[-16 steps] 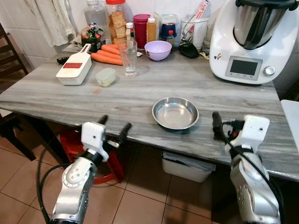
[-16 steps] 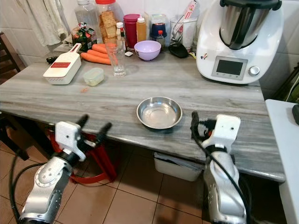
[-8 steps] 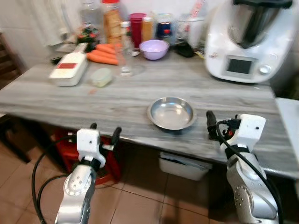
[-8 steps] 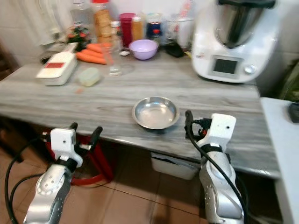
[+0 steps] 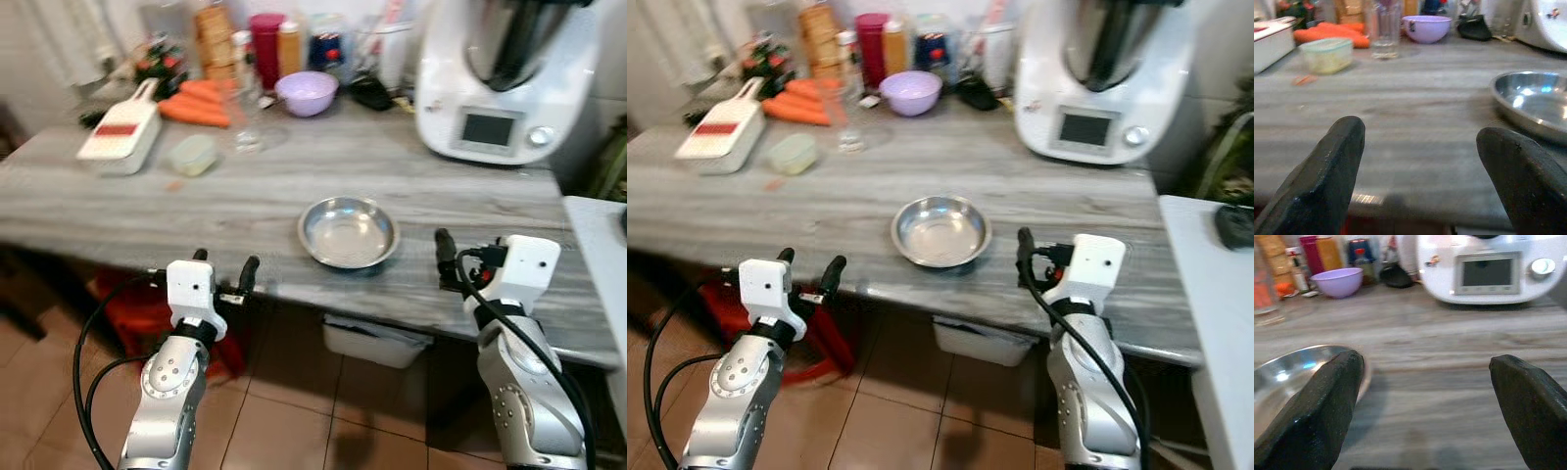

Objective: Setting the table

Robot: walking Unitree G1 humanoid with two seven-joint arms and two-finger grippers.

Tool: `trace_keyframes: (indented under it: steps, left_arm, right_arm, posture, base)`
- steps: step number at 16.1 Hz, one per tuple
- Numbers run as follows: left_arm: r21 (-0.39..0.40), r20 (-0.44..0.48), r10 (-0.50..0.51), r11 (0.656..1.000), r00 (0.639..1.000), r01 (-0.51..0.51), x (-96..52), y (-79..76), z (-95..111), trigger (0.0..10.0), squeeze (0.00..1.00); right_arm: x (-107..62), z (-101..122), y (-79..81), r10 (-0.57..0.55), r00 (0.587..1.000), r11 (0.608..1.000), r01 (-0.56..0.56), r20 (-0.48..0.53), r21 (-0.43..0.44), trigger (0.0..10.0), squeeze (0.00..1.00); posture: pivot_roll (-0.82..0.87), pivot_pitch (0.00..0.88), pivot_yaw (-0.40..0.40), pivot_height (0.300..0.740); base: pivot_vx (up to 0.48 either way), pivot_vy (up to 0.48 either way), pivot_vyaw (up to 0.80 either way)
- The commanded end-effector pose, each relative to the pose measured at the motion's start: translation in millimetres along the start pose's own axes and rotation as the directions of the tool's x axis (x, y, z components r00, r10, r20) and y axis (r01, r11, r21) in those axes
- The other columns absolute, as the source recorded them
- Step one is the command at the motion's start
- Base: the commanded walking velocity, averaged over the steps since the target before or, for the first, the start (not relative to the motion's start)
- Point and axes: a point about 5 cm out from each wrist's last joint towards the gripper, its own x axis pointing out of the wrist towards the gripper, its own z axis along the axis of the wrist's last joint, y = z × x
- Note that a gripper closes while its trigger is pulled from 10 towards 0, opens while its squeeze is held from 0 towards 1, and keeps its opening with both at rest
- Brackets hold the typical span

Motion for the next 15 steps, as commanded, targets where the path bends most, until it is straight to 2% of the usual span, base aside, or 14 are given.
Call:
trace_keyframes:
  steps: [1,4,6,11,15]
  left_arm:
    - [0.011,-0.018,0.001,1.000,1.000,-0.001,-0.2,0.5,-2.5,10.0,0.00]
    - [0.014,-0.016,0.002,1.000,1.000,-0.002,0.2,0.3,-1.8,10.0,0.00]
    - [0.019,-0.013,-0.001,1.000,1.000,0.001,0.8,0.3,-0.6,10.0,0.00]
    - [0.021,-0.017,-0.003,1.000,1.000,0.003,-0.1,-0.6,-1.2,10.0,0.00]
    - [0.024,-0.020,-0.007,1.000,1.000,0.008,-0.6,-1.2,-1.5,10.0,0.00]
  right_arm:
    - [1.3,2.0,1.4,0.003,1.000,1.000,-0.003,0.005,0.005,10.0,0.00]
    - [4.0,4.5,0.7,-0.008,1.000,0.999,0.007,0.026,0.038,10.0,0.00]
    - [6.1,2.2,-4.2,-0.048,0.999,0.998,0.048,0.007,-0.033,10.0,0.00]
    - [5.5,1.1,-6.6,-0.067,0.997,0.997,0.069,0.032,-0.038,10.0,0.00]
    - [7.5,8.6,-3.8,-0.006,0.997,0.996,0.012,0.074,-0.086,10.0,0.00]
  posture:
    - [-0.08,0.018,0.024,0.740]
    - [-0.07,0.016,0.024,0.740]
    - [-0.07,0.018,0.028,0.740]
    - [-0.07,0.024,0.028,0.740]
    - [-0.07,0.031,0.027,0.740]
  base:
    - [-0.285,0.000,0.00]
    - [-0.289,0.000,0.00]
    - [-0.291,0.000,0.00]
    - [-0.292,0.000,0.00]
    - [-0.293,0.000,0.00]
